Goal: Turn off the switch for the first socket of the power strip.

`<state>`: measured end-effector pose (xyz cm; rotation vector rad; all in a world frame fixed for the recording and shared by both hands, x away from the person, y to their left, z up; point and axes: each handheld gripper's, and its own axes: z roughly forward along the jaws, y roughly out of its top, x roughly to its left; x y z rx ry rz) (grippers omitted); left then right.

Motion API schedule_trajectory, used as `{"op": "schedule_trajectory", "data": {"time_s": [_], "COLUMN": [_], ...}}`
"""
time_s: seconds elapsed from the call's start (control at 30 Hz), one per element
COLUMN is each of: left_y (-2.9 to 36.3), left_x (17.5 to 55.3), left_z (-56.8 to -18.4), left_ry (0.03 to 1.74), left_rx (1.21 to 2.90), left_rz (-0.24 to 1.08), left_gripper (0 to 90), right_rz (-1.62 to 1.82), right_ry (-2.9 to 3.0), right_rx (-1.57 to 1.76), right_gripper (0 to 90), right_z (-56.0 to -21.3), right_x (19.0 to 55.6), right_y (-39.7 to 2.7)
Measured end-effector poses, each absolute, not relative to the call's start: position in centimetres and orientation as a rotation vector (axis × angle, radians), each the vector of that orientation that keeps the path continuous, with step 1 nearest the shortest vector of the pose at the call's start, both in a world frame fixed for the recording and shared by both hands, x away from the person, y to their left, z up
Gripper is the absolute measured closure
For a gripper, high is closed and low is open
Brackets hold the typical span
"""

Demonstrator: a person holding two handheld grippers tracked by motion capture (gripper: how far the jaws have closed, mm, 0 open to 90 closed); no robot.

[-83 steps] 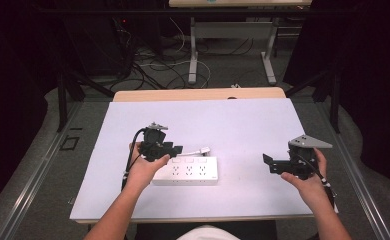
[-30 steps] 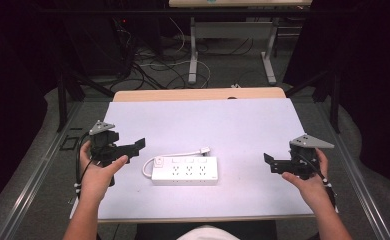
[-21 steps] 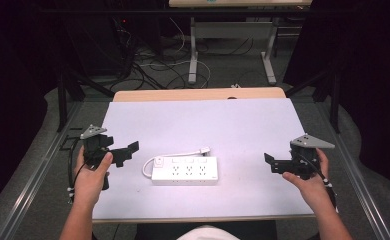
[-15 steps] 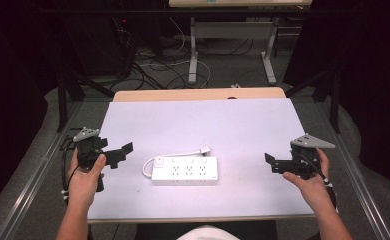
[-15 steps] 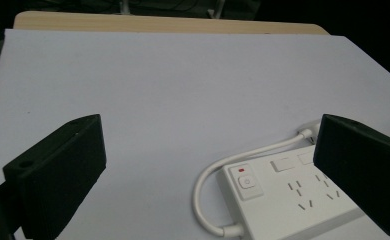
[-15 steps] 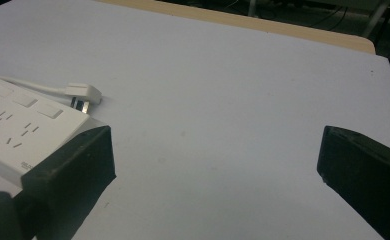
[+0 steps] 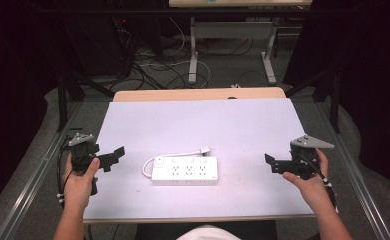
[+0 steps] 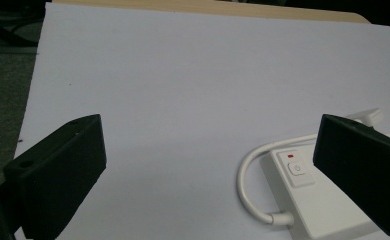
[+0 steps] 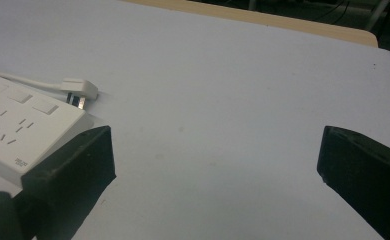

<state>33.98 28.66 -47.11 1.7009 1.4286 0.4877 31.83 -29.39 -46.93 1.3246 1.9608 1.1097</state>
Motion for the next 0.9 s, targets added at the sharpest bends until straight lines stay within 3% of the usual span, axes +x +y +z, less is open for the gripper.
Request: {"op": "schedule_trajectory", "data": {"time_s": [0.9], "left_y": [31.0], "left_x": [34.0], "left_z": [-47.7], "left_ry": [1.478], "left_rx": [1.671], "left_rz": [0.502], "left_gripper": [0.2], "right_rz": [1.085], "right_ry": [1.973], "right_rx": [1.376], "right_gripper": [1.5], "right_z": [-48.6], "right_x": [32.5], "right_y": [-29.7]}}
